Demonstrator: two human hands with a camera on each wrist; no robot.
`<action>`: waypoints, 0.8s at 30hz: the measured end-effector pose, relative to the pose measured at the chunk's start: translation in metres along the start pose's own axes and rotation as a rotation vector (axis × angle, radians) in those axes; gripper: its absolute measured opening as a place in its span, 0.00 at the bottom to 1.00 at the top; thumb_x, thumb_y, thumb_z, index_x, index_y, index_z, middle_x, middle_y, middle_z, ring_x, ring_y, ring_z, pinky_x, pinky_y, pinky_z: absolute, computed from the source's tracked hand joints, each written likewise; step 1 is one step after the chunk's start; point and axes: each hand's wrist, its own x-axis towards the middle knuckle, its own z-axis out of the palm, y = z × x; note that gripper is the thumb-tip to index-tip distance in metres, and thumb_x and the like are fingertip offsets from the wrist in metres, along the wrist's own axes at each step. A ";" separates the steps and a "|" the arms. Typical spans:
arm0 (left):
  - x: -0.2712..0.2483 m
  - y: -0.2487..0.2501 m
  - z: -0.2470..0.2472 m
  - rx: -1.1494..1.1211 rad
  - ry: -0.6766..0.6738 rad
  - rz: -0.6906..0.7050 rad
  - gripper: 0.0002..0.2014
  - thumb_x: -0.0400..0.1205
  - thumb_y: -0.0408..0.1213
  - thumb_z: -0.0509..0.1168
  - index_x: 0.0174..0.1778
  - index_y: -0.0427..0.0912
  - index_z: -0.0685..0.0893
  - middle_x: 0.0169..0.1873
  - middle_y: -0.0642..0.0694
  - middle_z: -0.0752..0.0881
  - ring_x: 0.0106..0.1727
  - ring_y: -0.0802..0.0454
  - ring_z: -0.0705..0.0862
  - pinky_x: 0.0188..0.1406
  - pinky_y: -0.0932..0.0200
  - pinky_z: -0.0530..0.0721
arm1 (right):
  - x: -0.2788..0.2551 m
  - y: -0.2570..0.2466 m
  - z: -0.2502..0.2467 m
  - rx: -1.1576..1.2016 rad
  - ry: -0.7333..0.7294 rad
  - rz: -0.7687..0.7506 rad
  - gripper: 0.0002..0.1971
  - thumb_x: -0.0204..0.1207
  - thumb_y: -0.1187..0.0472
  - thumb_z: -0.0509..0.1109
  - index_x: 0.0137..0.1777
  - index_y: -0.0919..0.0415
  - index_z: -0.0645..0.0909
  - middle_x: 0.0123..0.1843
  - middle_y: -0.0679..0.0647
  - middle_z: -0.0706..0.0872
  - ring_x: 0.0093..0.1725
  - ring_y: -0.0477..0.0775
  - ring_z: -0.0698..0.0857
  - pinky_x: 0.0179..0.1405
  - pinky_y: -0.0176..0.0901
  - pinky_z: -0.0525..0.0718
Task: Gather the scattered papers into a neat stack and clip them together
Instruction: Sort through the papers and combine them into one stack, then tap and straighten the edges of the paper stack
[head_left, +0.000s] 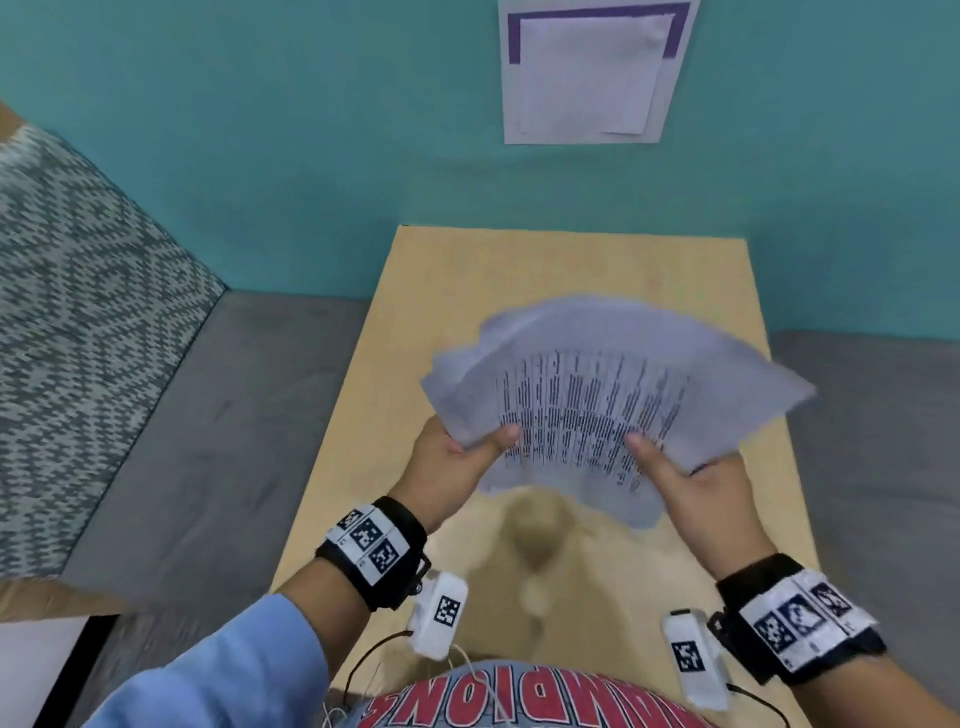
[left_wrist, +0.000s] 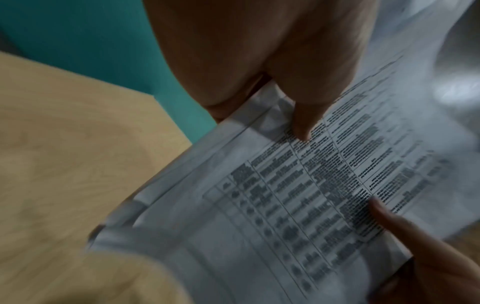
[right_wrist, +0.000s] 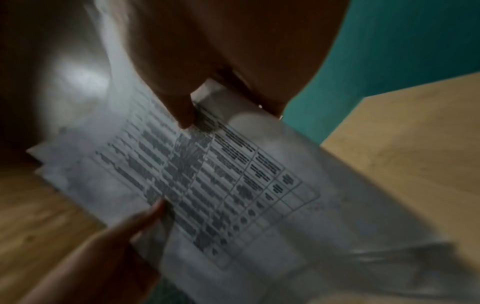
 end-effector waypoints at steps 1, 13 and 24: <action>0.000 -0.006 0.005 0.019 -0.003 0.005 0.18 0.84 0.29 0.77 0.64 0.57 0.92 0.64 0.52 0.95 0.69 0.52 0.92 0.72 0.51 0.89 | -0.002 0.010 0.001 -0.044 -0.002 0.014 0.16 0.78 0.67 0.79 0.62 0.51 0.89 0.54 0.31 0.95 0.59 0.31 0.91 0.58 0.24 0.84; 0.009 -0.013 0.012 0.089 0.130 -0.009 0.22 0.76 0.34 0.85 0.66 0.45 0.90 0.59 0.51 0.96 0.64 0.53 0.94 0.67 0.53 0.90 | 0.008 0.027 0.006 -0.166 0.044 0.015 0.12 0.78 0.62 0.82 0.40 0.44 0.87 0.31 0.30 0.91 0.37 0.28 0.89 0.44 0.25 0.82; 0.008 0.020 0.010 -0.063 0.114 0.076 0.20 0.82 0.56 0.69 0.58 0.43 0.86 0.54 0.46 0.88 0.58 0.51 0.84 0.69 0.49 0.82 | 0.010 0.024 -0.003 -0.043 -0.061 0.039 0.12 0.71 0.68 0.86 0.51 0.56 0.91 0.44 0.45 0.96 0.45 0.40 0.92 0.46 0.26 0.84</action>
